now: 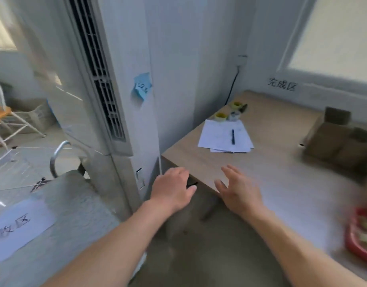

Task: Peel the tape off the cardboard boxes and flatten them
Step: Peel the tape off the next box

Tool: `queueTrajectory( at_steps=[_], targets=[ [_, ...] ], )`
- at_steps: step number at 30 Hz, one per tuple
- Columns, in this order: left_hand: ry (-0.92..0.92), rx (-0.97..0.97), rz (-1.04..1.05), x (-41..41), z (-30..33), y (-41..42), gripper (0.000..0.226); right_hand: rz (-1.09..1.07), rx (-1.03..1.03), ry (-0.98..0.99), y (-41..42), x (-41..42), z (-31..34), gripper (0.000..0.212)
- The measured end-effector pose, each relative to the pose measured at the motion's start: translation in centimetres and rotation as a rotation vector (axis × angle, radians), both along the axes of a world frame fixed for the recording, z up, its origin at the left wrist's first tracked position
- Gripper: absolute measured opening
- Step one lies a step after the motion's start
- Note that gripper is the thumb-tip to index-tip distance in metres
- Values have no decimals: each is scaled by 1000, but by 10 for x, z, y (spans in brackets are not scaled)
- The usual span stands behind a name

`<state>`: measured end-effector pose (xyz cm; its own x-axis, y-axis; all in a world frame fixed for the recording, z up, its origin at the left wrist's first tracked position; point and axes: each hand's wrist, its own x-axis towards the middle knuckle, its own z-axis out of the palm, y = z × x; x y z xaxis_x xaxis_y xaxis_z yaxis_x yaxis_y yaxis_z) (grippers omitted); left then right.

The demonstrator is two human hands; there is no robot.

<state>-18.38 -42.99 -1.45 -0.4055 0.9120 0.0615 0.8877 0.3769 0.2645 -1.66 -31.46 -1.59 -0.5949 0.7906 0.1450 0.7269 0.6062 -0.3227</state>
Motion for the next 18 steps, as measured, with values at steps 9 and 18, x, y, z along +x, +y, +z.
queueTrajectory(
  at_steps=[9,18],
  targets=[
    [53,-96,-278,59,-10,156,59,-289,-49,-156,106,95,0,55],
    [127,-111,-487,93,-12,311,56,-577,-125,-190,211,151,-2,62]
  ],
)
